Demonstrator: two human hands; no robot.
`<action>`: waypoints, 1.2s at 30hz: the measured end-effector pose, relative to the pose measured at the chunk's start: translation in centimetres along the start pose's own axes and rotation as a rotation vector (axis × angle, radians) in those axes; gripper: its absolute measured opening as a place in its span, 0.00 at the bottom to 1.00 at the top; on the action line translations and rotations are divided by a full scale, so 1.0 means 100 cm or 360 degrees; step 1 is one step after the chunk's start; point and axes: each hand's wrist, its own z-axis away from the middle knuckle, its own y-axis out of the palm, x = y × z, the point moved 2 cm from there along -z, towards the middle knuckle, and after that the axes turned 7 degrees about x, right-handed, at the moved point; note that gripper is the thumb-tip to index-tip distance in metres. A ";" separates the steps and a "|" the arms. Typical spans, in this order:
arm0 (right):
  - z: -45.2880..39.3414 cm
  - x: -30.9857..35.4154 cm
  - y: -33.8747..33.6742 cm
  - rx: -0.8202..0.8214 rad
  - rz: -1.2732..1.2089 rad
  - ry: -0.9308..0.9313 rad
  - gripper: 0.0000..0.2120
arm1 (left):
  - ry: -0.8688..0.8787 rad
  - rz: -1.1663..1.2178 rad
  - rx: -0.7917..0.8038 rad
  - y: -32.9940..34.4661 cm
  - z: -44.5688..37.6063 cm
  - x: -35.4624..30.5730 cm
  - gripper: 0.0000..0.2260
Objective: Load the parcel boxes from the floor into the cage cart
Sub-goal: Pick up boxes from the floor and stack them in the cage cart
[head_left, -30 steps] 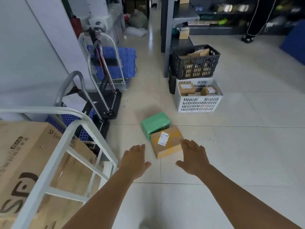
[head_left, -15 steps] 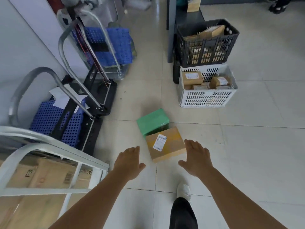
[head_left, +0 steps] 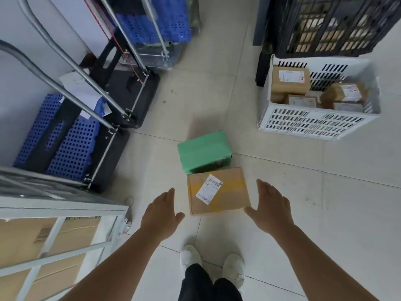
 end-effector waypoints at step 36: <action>-0.231 -0.040 0.178 0.0147 -0.0789 0.0315 0.46 | -0.0161 0.1021 0.0008 0.152 -0.247 0.022 0.25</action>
